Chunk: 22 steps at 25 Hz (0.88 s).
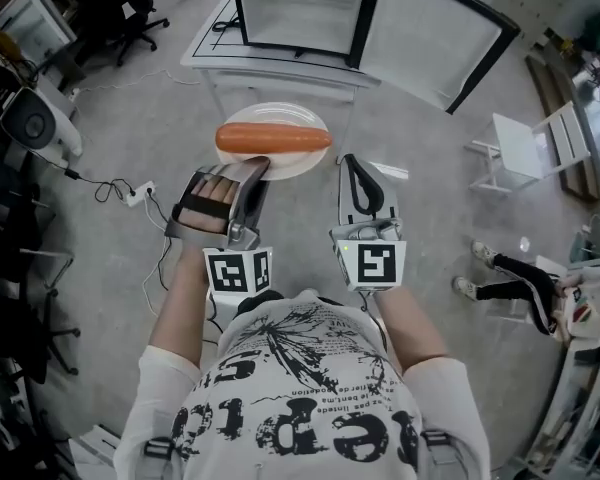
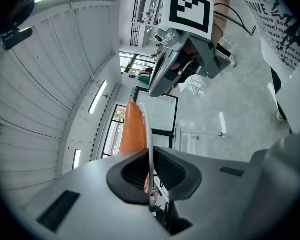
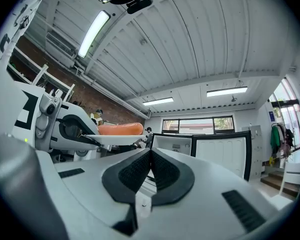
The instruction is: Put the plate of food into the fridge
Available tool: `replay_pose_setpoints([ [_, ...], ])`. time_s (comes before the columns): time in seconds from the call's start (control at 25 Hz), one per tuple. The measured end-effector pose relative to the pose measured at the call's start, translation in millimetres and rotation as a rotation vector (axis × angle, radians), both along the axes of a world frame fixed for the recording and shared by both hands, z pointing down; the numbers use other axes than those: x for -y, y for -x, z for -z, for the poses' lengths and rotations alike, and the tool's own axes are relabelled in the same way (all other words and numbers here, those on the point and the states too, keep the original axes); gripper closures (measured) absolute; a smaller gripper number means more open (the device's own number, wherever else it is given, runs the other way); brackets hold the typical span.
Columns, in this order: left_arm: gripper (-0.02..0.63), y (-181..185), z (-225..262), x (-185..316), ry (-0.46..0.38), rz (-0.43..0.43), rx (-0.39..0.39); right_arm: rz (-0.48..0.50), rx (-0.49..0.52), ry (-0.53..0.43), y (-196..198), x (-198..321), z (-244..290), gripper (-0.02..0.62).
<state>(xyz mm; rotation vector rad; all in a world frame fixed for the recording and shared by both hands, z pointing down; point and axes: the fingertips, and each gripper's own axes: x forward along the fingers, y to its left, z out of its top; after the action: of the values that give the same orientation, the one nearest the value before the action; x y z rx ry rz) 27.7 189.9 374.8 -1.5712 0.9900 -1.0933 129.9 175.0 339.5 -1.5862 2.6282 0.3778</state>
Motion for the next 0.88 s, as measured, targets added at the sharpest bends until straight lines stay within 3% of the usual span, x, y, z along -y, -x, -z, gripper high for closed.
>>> replay_pose_setpoints([
  [0.44, 0.580, 3.3, -10.6, 86.9, 0.010, -0.057, 0.004, -0.023, 0.017, 0.035, 8.4, 86.2, -12.3, 0.594],
  [0.88, 0.578, 61.2, -10.2, 229.0, 0.011, -0.156, 0.038, -0.152, 0.049, 0.019, 54.5, 212.9, -5.0, 0.594],
])
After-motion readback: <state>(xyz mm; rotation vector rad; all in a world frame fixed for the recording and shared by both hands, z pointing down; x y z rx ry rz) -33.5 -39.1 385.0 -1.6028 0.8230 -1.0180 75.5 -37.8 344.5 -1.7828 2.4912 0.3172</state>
